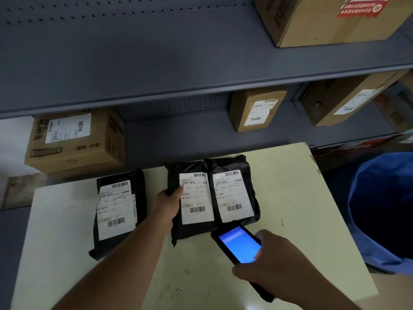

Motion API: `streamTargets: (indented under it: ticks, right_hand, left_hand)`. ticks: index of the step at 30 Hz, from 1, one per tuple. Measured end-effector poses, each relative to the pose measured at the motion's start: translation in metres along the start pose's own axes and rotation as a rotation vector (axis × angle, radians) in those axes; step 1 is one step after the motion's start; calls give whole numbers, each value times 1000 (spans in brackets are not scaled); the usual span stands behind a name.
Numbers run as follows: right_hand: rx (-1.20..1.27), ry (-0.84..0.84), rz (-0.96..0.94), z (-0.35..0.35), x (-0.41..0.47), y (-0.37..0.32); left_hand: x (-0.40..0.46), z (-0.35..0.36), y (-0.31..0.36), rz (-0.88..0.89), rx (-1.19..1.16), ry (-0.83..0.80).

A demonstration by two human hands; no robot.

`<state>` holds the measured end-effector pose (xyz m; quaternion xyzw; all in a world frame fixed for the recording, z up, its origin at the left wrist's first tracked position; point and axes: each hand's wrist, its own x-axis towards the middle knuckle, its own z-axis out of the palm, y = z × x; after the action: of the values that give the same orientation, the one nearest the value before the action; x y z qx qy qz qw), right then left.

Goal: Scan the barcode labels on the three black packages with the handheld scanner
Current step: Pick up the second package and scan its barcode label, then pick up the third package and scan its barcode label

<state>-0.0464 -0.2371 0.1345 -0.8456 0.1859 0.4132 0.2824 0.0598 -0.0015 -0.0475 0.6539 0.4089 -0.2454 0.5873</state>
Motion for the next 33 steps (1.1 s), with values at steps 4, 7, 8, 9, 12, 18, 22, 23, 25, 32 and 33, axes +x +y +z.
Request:
streamTargets:
  ticks: [4,7,8,9,12,18,22,23,25,32,33]
  right_hand:
    - [-2,-5,7,1,3,1]
    - [4,-6,4,2,4,0]
    - [4,-6,0,2,3,-1]
    - [0,-8,-3,3,3,-2]
    - [-22,-9,-16,6,2,-6]
    - [-22,-20,-43,15,-3,-21]
    - [-48,-28,-75,25,-6,-34]
    - [-49,-29,-81,28,-6,-37]
    - [-51,-32,-92,33,-7,-42]
    - [-102,-45,-102,52,-6,-52]
    - [-107,-49,-100,54,-6,-52]
  left_hand:
    - [1,6,1,13,31,41]
    - [2,6,1,20,51,47]
    - [0,5,2,17,52,48]
    - [0,4,2,21,43,44]
    - [-8,0,6,57,82,46]
    - [-41,-31,-1,345,355,257]
    - [-37,-86,-16,502,397,515]
    - [-34,-100,-17,479,437,611]
    - [-26,-126,-20,357,484,719]
    - [11,-173,-28,-28,337,516]
    - [15,-172,-26,-47,320,475]
